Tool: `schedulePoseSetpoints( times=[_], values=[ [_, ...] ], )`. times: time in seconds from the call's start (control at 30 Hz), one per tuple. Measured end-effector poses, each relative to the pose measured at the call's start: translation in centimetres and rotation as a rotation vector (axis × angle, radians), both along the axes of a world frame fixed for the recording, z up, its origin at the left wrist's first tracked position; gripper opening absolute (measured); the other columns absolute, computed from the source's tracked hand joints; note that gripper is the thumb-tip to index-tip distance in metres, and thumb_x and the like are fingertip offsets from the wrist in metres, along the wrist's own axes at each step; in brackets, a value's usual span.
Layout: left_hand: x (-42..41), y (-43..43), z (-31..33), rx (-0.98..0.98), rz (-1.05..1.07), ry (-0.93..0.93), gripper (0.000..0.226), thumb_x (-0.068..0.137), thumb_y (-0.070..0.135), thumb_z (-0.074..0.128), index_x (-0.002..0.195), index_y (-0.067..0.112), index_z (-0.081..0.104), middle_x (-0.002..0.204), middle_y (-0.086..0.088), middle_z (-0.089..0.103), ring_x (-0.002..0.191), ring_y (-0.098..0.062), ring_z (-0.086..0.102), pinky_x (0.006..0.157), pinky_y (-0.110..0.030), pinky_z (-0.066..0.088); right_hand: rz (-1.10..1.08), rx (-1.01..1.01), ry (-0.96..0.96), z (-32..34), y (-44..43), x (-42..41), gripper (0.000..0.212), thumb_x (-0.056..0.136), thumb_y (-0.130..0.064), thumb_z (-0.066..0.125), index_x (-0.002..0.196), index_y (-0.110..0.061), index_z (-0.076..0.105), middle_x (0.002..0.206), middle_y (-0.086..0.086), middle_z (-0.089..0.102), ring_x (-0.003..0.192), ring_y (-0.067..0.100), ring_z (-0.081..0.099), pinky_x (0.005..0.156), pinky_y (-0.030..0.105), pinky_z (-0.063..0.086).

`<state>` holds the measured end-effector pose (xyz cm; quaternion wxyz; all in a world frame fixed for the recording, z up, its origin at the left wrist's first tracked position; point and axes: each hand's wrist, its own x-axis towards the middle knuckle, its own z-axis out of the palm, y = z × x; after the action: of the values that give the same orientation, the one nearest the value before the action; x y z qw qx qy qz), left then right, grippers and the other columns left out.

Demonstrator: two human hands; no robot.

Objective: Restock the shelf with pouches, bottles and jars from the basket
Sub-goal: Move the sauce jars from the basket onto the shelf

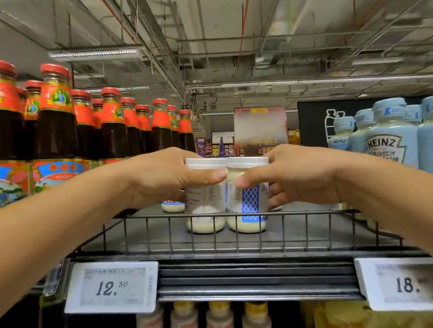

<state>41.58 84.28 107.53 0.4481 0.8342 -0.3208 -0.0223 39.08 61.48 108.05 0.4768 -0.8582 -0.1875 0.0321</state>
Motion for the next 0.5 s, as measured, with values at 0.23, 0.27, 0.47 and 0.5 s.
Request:
schedulePoseSetpoints(
  times=[0.23, 0.27, 0.47, 0.5],
  values=[
    [-0.5, -0.4, 2.1, 0.034, 0.278, -0.238, 0.080, 0.044, 0.084, 0.075, 0.106, 0.034, 0.068, 0.103, 0.006, 0.071, 0.085, -0.004, 0.072, 0.061, -0.019, 0.056, 0.017, 0.109, -0.135, 1.8, -0.5, -0.2, 0.048, 0.084, -0.015, 0.071, 0.130, -0.008, 0.059, 0.103, 0.003, 0.064, 0.097, 0.017, 0.055, 0.080, 0.037, 0.054],
    [-0.6, -0.6, 2.2, 0.052, 0.296, -0.266, 0.080, 0.043, 0.082, 0.075, 0.106, 0.033, 0.068, 0.101, 0.005, 0.071, 0.080, -0.005, 0.072, 0.057, -0.016, 0.054, 0.013, 0.114, -0.147, 1.9, -0.5, -0.2, 0.046, 0.087, -0.011, 0.069, 0.132, -0.011, 0.058, 0.103, 0.005, 0.067, 0.096, 0.018, 0.057, 0.081, 0.039, 0.055],
    [-0.6, -1.1, 2.4, 0.070, 0.309, -0.295, 0.074, 0.050, 0.062, 0.080, 0.114, 0.030, 0.064, 0.100, -0.001, 0.072, 0.066, -0.002, 0.066, 0.058, -0.017, 0.053, -0.025, -0.060, -0.286, 1.8, -0.5, -0.3, 0.069, 0.058, -0.043, 0.083, 0.120, -0.020, 0.065, 0.118, 0.011, 0.071, 0.099, 0.017, 0.065, 0.088, 0.042, 0.058],
    [-0.5, -0.9, 2.5, 0.048, 0.282, -0.262, 0.071, 0.054, 0.056, 0.081, 0.116, 0.028, 0.063, 0.100, -0.002, 0.073, 0.067, -0.002, 0.067, 0.059, -0.016, 0.054, -0.039, -0.082, -0.322, 1.7, -0.3, -0.3, 0.074, 0.051, -0.051, 0.082, 0.116, -0.019, 0.066, 0.113, 0.010, 0.072, 0.096, 0.016, 0.064, 0.084, 0.039, 0.058]
  ],
)
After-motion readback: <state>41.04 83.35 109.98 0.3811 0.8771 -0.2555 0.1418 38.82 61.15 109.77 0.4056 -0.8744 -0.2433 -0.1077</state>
